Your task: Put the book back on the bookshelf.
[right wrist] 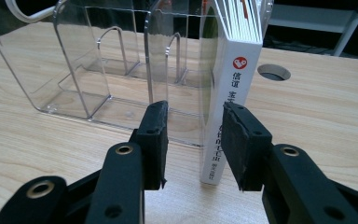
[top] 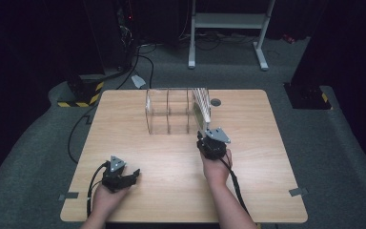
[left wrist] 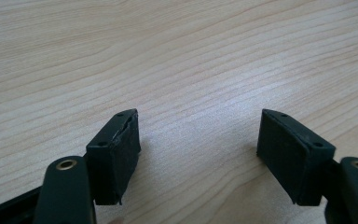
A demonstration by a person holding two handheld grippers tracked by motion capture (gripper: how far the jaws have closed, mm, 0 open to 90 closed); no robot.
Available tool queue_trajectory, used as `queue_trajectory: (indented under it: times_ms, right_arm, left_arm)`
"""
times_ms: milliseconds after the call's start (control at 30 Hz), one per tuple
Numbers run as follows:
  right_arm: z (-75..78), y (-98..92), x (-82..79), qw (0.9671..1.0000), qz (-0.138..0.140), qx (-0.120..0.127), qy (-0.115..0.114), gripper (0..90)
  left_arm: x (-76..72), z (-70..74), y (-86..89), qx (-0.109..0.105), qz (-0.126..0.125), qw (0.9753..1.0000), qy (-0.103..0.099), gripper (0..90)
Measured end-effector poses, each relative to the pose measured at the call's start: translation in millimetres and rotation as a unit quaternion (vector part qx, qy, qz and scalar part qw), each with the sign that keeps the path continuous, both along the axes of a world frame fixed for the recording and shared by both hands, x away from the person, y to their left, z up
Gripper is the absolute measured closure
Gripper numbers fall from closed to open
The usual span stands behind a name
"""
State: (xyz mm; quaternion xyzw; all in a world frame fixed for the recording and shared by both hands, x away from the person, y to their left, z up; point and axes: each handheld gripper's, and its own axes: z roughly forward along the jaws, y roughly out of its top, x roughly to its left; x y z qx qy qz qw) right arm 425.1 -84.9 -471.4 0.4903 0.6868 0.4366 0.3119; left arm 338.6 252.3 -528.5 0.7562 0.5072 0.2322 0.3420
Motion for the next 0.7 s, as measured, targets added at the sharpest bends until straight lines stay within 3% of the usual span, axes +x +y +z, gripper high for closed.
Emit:
queue_trajectory:
  times_ms: [333,567,700]
  right_arm:
    - [5.7,-1.3,-11.0,0.9992,0.039,-0.001,-0.002,47.8]
    - [3.3,-7.2,-22.5,0.9958,0.088,0.009,0.024,32.5]
    - [-0.8,-17.9,-30.7,0.9951,0.098,0.001,0.016,24.2]
  left_arm:
    - [0.0,0.0,0.0,0.0,0.0,1.0,0.0,29.6]
    - [-0.3,0.0,-0.1,0.0,0.001,1.0,0.0,29.6]
    - [-0.4,0.0,0.1,0.0,0.001,1.0,0.0,29.6]
